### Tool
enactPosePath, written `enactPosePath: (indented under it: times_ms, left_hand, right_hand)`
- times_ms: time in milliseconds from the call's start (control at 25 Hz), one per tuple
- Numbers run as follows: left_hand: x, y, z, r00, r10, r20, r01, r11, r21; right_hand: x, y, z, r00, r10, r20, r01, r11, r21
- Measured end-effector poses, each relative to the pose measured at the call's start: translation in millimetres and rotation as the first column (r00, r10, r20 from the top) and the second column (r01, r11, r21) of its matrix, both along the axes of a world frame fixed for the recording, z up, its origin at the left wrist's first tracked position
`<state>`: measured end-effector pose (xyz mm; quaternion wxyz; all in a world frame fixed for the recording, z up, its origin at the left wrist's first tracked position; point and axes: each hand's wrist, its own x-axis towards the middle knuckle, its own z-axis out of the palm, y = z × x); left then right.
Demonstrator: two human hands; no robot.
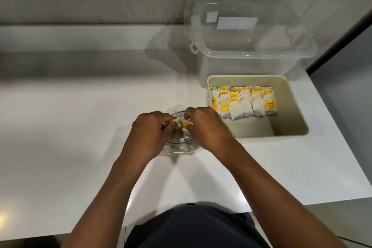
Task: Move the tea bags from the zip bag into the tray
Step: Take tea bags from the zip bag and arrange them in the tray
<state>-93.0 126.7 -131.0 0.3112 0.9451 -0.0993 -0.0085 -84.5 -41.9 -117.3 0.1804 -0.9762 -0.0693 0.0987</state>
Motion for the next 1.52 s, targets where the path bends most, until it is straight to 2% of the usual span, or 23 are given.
enactPosePath:
  times_ms: [120,280,480,640,800,1000,1080,1200,1360,1440,1520]
  left_hand:
    - [1.4,0.5,1.2,1.0,0.025,0.005,-0.025,0.999,0.026]
    - [1.6,-1.5,4.4,0.999,0.023,0.035,-0.024,0.999,0.041]
    - [3.3,0.4,18.9,1.0,-0.009,0.018,0.009,1.0,-0.012]
    - [-1.9,-2.9,41.7,1.0,0.001,0.013,0.0,0.999,-0.043]
    - [-9.2,-17.5,71.8,0.994,0.03,0.106,-0.02,0.996,-0.093]
    - [-3.9,-63.4,95.3,0.983,-0.034,0.179,0.054,0.993,-0.107]
    - [3.3,-85.0,98.0,0.992,-0.052,0.113,0.069,0.987,-0.144]
    - [19.7,-107.9,91.3,0.994,-0.104,0.021,0.106,0.986,-0.127]
    - [41.1,-137.6,61.7,0.978,-0.207,-0.033,0.209,0.973,0.096]
    - [49.6,-146.8,44.3,0.976,-0.195,-0.097,0.212,0.955,0.21]
    - [57.5,-149.0,32.5,0.978,-0.17,-0.117,0.196,0.944,0.266]
  right_hand:
    - [-0.1,-9.7,6.8,0.999,-0.026,0.019,0.024,0.992,0.121]
    - [-1.1,-15.2,8.9,0.999,-0.015,0.048,0.005,0.982,0.187]
    - [-5.9,-19.2,15.0,0.99,-0.099,0.102,0.06,0.941,0.332]
    - [-14.0,-27.8,30.0,0.978,-0.191,0.087,0.127,0.87,0.476]
    - [-22.1,-45.6,46.8,0.973,-0.207,0.098,0.109,0.796,0.595]
    - [-17.7,-88.2,52.7,0.957,-0.276,0.091,0.133,0.694,0.707]
    - [-14.1,-113.3,52.9,0.95,-0.3,0.083,0.152,0.679,0.718]
    - [-7.1,-149.3,47.4,0.948,-0.313,0.056,0.199,0.72,0.665]
    - [8.8,-182.0,28.9,0.967,-0.251,-0.035,0.227,0.795,0.562]
    - [18.5,-183.5,19.4,0.986,-0.167,-0.024,0.159,0.873,0.461]
    - [27.1,-178.7,11.1,0.992,-0.121,-0.042,0.128,0.909,0.396]
